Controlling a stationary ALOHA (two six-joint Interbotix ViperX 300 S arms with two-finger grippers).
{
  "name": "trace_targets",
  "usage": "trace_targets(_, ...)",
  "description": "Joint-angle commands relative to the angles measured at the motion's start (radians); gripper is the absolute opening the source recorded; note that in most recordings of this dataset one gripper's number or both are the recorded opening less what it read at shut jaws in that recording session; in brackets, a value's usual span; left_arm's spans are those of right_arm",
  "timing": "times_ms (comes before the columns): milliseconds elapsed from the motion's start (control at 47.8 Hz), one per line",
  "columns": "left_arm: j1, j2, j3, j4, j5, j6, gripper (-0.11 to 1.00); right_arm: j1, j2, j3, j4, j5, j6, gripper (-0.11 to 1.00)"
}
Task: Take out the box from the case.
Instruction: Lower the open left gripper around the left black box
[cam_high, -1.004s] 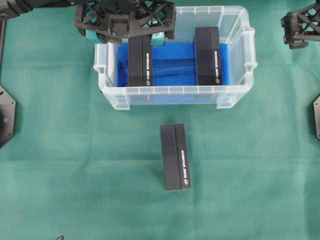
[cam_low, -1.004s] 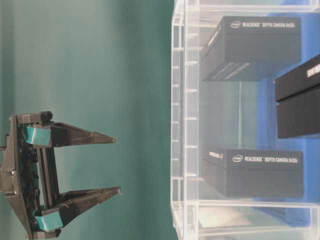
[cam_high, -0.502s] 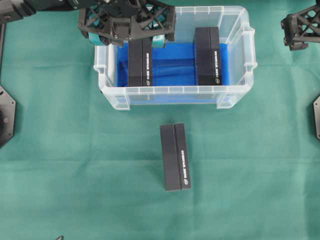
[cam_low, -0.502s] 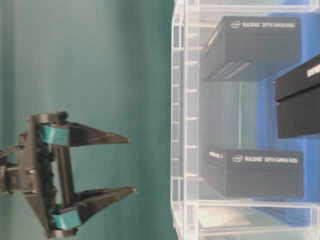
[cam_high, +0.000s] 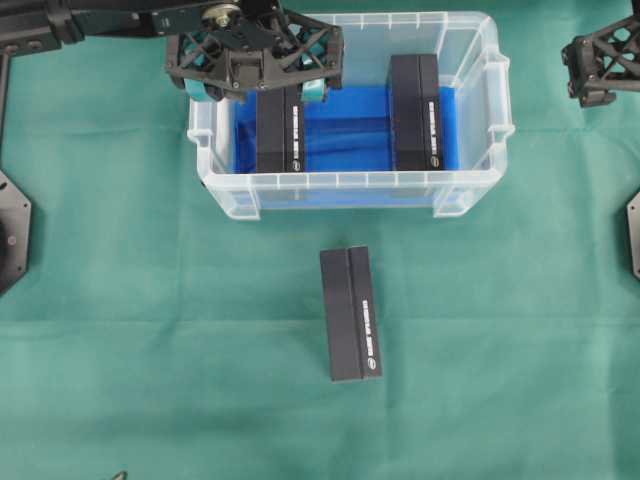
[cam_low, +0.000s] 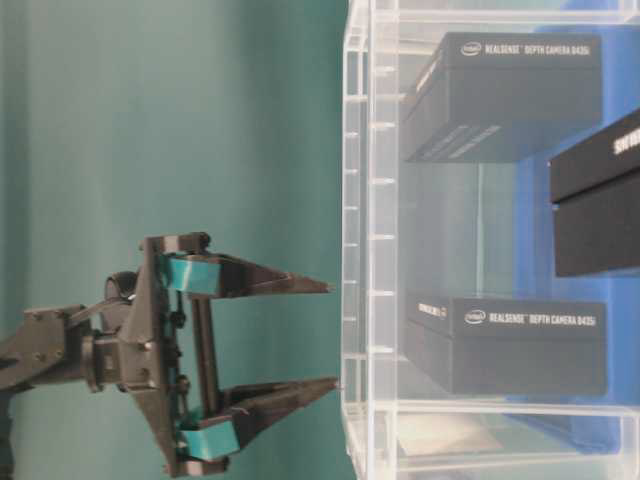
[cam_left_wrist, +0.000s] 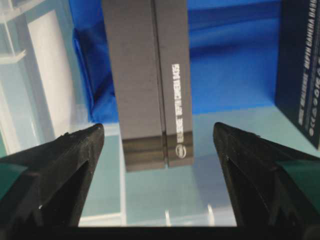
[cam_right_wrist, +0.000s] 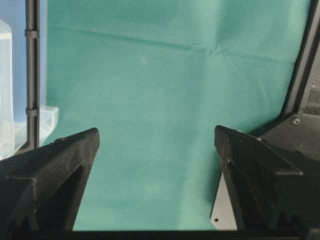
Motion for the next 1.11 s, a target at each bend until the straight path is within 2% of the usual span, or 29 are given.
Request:
trace_targets(0,0.003,-0.008,0.009,0.005,-0.029,0.002,0.86,0.000,-0.006,-0.006,0.000,-0.015,-0.003,0.90)
trace_targets(418,0.003,0.052,0.028,0.003,-0.077,0.002,0.86,0.002,-0.008,0.002,0.000,-0.021,-0.006,0.90)
trace_targets(1087,0.003,0.060,0.109,0.003,-0.146,-0.031,0.86,0.008,-0.012,0.009,0.003,-0.025,-0.035,0.90)
